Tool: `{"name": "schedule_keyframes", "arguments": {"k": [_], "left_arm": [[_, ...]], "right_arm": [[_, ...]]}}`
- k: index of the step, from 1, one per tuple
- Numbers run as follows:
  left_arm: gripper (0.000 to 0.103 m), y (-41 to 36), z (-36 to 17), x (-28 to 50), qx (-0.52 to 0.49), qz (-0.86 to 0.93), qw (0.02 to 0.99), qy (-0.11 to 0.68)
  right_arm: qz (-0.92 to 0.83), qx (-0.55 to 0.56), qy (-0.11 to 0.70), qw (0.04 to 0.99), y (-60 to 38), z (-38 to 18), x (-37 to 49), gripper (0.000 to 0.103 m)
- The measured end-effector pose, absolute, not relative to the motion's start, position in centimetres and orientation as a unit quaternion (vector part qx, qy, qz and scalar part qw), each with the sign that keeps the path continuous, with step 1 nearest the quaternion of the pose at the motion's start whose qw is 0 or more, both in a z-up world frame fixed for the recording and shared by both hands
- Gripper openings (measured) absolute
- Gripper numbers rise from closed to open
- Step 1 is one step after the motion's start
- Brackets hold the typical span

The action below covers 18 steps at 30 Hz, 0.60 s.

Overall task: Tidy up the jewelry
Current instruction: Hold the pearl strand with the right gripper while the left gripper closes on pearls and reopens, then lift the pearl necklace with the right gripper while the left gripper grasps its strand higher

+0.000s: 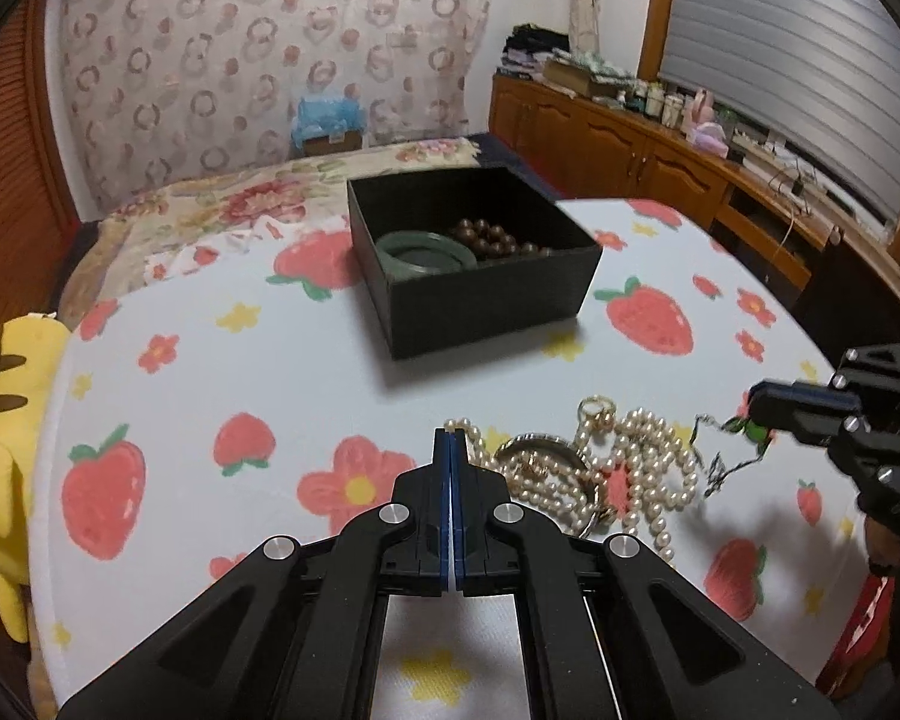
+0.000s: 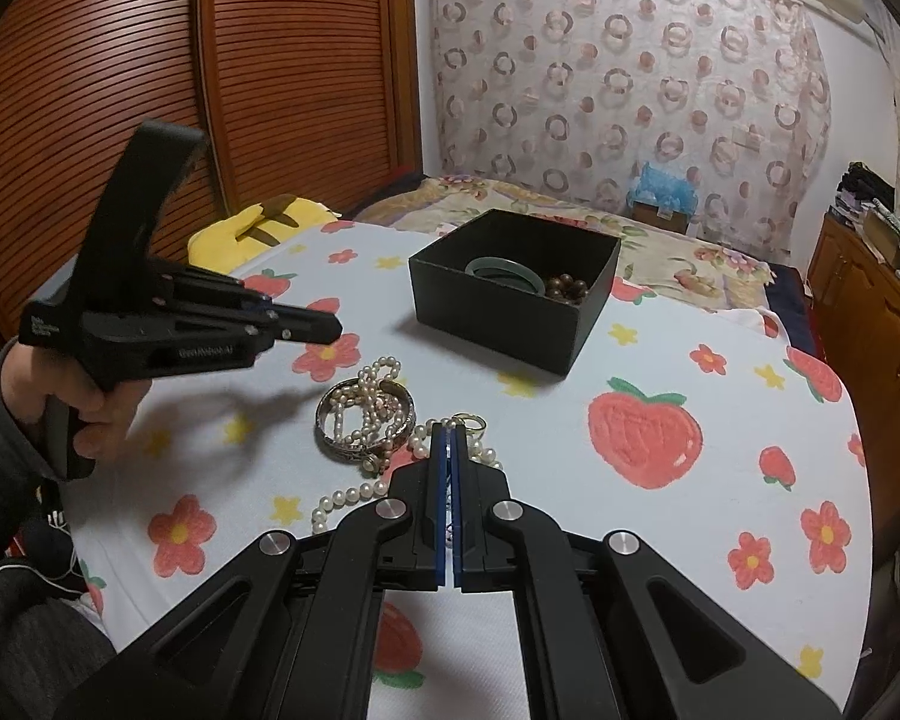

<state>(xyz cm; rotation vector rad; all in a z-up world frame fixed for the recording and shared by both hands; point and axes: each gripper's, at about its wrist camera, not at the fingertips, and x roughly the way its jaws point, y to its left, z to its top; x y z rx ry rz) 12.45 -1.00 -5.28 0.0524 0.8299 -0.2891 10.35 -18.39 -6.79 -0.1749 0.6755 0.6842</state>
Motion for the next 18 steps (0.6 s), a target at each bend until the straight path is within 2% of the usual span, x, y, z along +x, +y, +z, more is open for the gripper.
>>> {"name": "schedule_keyframes", "arguments": {"k": [4, 7, 18], "left_arm": [[0.001, -0.9, -5.6, 13.6, 0.009, -0.144, 0.897, 0.418], [0.012, -1.3, -6.5, 14.6, 0.015, -0.141, 0.893, 0.428], [0.012, -2.9, -8.7, 17.1, 0.061, -0.130, 0.877, 0.458]], "right_arm": [[0.329, -0.085, 0.325, 0.882, -18.4, -6.8, 10.3, 0.002], [0.331, -0.087, 0.327, 0.881, -18.1, -6.8, 10.3, 0.002], [0.331, -0.088, 0.329, 0.880, -17.9, -6.8, 10.4, 0.002]]}}
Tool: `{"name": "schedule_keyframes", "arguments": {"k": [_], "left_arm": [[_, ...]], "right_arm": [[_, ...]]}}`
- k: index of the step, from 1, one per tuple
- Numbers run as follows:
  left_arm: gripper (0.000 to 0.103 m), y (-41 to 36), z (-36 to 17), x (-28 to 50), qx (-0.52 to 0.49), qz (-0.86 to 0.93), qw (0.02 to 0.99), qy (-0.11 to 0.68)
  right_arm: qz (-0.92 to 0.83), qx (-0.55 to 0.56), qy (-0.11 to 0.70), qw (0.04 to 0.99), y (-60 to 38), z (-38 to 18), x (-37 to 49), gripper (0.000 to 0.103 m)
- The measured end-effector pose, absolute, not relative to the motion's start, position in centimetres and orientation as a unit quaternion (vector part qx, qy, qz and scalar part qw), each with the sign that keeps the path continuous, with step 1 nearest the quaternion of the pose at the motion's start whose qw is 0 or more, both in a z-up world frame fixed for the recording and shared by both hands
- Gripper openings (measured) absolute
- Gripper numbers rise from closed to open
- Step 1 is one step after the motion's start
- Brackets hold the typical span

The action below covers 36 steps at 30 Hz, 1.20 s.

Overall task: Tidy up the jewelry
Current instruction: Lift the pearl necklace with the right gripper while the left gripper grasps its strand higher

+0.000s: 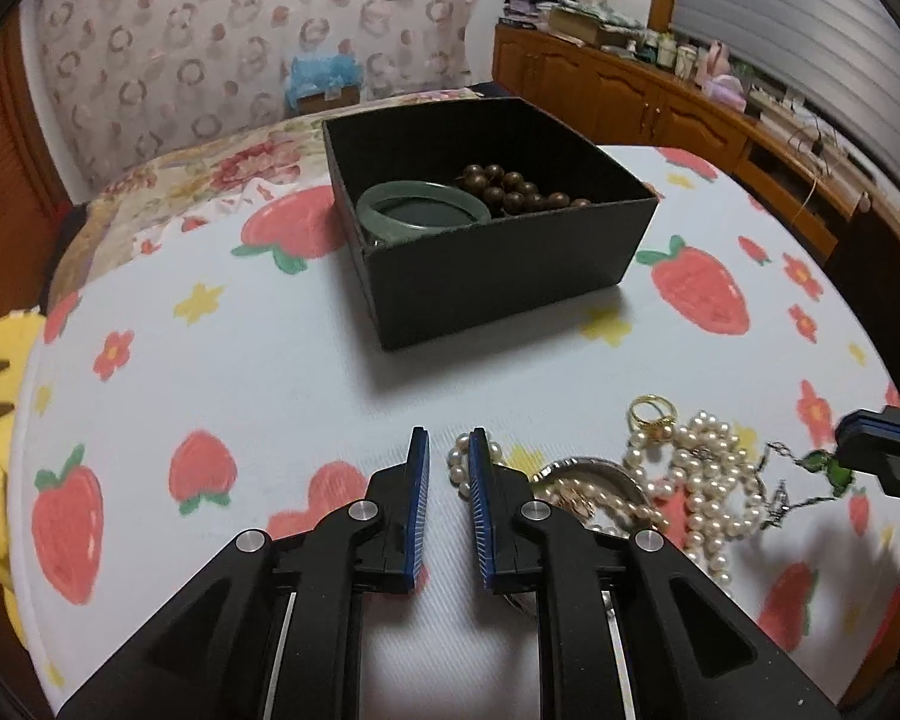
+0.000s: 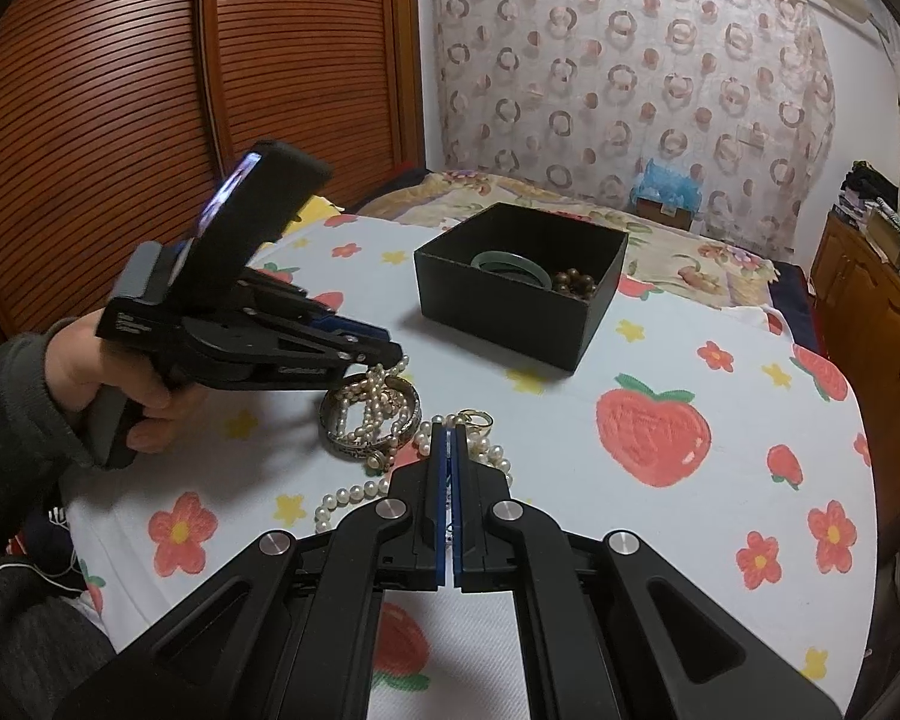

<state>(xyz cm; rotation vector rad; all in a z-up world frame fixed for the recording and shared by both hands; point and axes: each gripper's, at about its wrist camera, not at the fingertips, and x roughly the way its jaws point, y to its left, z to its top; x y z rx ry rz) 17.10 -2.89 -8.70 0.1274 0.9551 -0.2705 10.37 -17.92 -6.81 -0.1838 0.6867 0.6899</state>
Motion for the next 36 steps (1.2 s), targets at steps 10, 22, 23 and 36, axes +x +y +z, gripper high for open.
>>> {"name": "schedule_keyframes", "arguments": {"k": [10, 22, 23, 36], "left_arm": [[0.004, -3.0, -6.4, 15.7, 0.064, -0.133, 0.891, 0.430], [0.004, -3.7, 1.7, 11.9, 0.049, -0.158, 0.925, 0.343], [0.004, -3.7, 2.1, 11.7, 0.049, -0.159, 0.926, 0.339], [0.004, -2.9, 6.1, 11.1, 0.049, -0.158, 0.940, 0.298]], "right_arm": [[0.331, -0.087, 0.325, 0.882, -18.0, -6.3, 10.6, 0.002], [0.332, -0.085, 0.298, 0.891, -18.1, -3.2, 11.3, 0.002], [0.332, -0.086, 0.295, 0.892, -18.1, -2.9, 11.5, 0.002], [0.327, -0.090, 0.274, 0.900, -17.7, 0.2, 13.2, 0.002]]}}
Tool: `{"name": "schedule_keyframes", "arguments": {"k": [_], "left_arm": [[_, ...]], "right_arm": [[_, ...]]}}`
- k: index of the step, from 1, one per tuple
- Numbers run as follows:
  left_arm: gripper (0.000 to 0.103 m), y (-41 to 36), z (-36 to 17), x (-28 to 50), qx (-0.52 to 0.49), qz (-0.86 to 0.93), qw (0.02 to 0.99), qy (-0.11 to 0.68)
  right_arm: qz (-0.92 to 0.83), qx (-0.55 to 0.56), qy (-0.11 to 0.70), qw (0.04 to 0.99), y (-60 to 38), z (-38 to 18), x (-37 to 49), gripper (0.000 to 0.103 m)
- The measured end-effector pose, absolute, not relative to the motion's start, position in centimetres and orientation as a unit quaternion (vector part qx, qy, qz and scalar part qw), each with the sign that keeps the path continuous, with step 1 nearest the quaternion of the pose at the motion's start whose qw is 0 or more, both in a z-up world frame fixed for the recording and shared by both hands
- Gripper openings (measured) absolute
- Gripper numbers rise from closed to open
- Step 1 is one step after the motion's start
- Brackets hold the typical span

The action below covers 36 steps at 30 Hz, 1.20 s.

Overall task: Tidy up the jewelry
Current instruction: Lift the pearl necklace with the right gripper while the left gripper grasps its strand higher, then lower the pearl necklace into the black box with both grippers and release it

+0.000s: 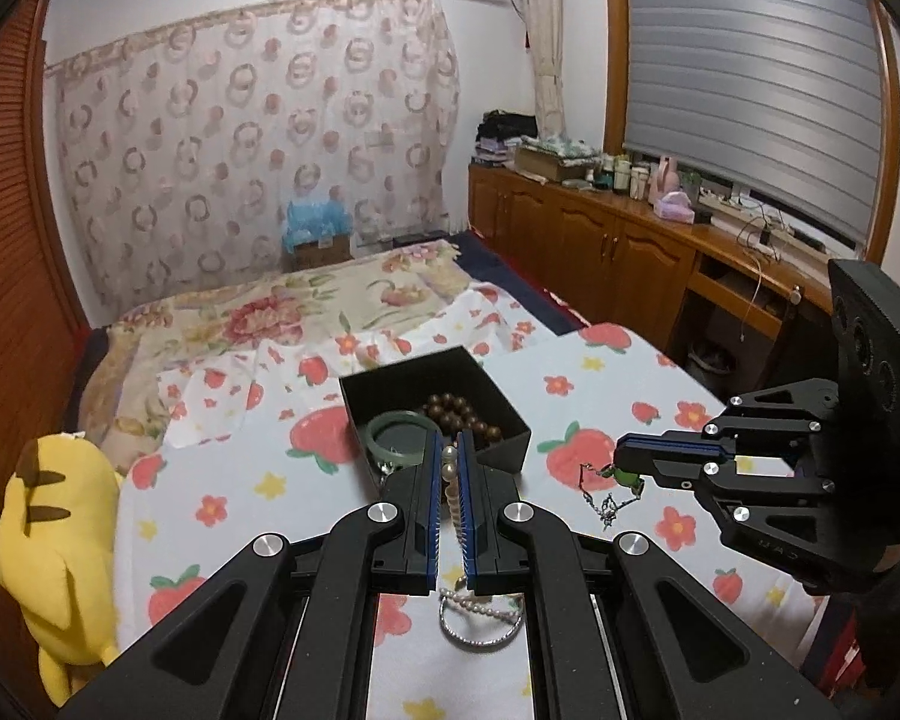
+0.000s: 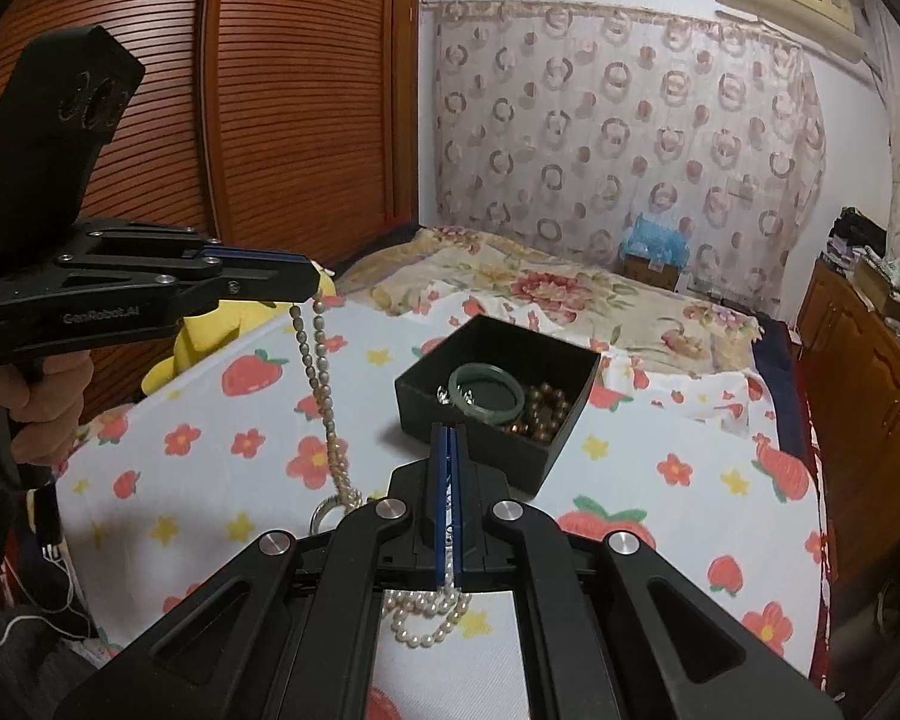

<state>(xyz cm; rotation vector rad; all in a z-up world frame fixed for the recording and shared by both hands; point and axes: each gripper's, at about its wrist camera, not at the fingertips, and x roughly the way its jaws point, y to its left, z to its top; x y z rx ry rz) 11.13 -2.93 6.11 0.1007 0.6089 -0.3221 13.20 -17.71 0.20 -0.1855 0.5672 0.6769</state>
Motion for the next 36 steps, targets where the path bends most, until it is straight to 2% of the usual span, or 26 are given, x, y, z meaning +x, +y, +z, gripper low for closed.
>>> {"name": "schedule_keyframes", "arguments": {"k": [26, 36], "left_arm": [[0.004, -3.3, 14.6, 16.0, 0.036, -0.173, 0.955, 0.240], [0.004, -3.6, 15.1, 19.3, 0.042, -0.174, 0.951, 0.251]], "right_arm": [[0.354, -0.087, 0.284, 0.887, -17.0, 2.8, 20.8, 0.002], [0.359, -0.081, 0.301, 0.880, -16.3, 1.9, 24.4, 0.002]]}}
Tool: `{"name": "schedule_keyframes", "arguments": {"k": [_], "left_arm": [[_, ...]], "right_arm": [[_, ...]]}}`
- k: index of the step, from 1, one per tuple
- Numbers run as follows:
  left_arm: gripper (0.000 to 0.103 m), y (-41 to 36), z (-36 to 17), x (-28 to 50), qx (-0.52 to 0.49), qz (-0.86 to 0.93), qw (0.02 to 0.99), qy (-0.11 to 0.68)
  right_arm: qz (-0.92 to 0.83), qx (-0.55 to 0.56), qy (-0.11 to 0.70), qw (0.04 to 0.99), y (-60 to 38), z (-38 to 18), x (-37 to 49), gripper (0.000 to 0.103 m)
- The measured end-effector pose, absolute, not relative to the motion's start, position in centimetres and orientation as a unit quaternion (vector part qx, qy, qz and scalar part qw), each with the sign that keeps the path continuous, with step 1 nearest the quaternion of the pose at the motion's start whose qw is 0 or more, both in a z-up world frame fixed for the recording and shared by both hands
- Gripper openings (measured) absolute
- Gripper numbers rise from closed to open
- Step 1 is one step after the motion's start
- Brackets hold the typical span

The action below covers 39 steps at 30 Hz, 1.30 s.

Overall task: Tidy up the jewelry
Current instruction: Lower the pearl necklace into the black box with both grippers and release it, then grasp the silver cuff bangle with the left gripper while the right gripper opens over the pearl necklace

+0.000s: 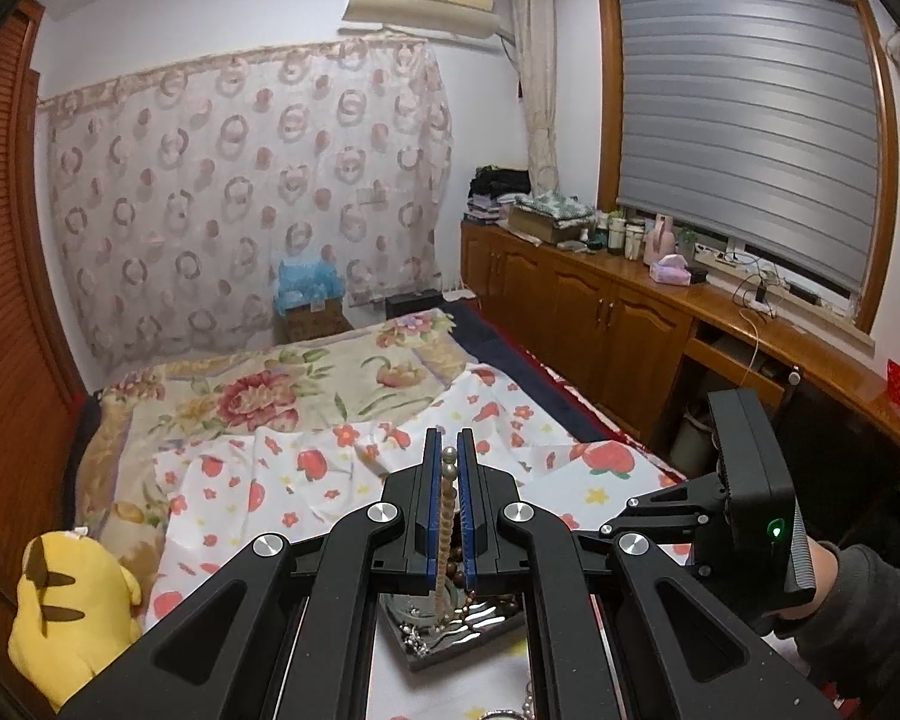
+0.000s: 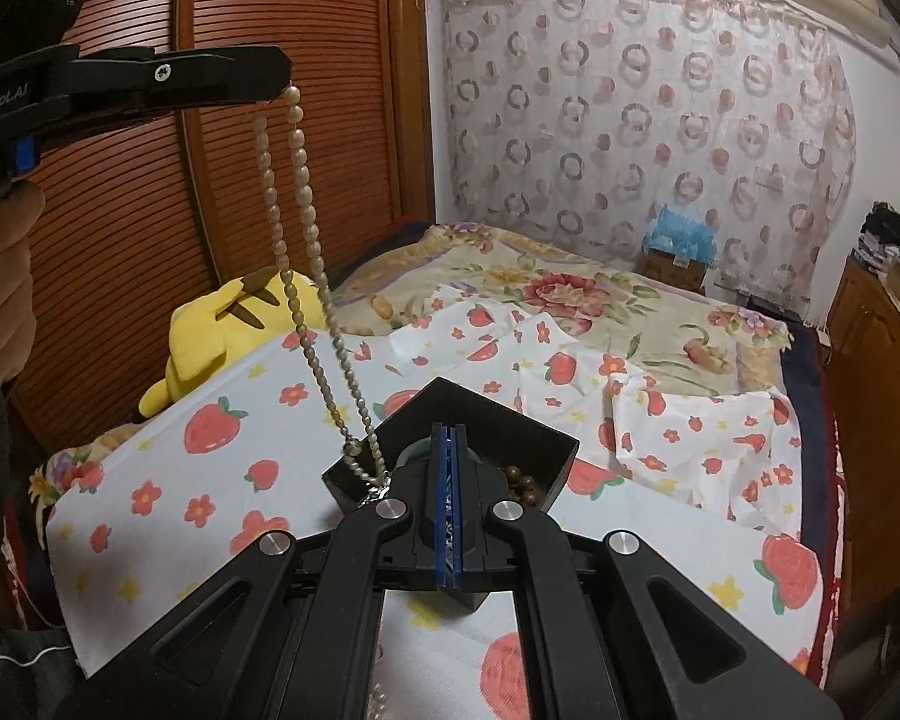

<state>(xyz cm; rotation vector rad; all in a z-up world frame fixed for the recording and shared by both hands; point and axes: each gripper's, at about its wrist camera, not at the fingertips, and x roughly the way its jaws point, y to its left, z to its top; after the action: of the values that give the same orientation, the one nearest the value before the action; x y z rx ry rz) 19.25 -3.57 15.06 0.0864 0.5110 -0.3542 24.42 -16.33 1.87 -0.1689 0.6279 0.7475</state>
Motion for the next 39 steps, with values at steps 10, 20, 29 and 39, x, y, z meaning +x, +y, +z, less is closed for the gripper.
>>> {"name": "schedule_keyframes", "arguments": {"k": [10, 20, 29, 39], "left_arm": [[0.004, -3.2, 9.3, 23.3, 0.032, -0.170, 0.936, 0.308], [0.004, -3.0, 3.9, 25.0, 0.013, -0.169, 0.921, 0.351], [0.005, -3.7, 0.1, 24.6, 0.012, -0.169, 0.910, 0.377], [0.035, -4.2, -1.1, 22.4, 0.024, -0.157, 0.913, 0.376]], "right_arm": [[0.363, -0.074, 0.341, 0.864, -15.1, -2.4, 27.0, 0.002], [0.361, -0.071, 0.363, 0.856, -14.6, -4.4, 27.7, 0.003], [0.341, -0.068, 0.357, 0.867, -16.4, -4.2, 25.7, 0.003], [0.325, -0.080, 0.361, 0.870, -18.1, -5.3, 21.5, 0.003]]}}
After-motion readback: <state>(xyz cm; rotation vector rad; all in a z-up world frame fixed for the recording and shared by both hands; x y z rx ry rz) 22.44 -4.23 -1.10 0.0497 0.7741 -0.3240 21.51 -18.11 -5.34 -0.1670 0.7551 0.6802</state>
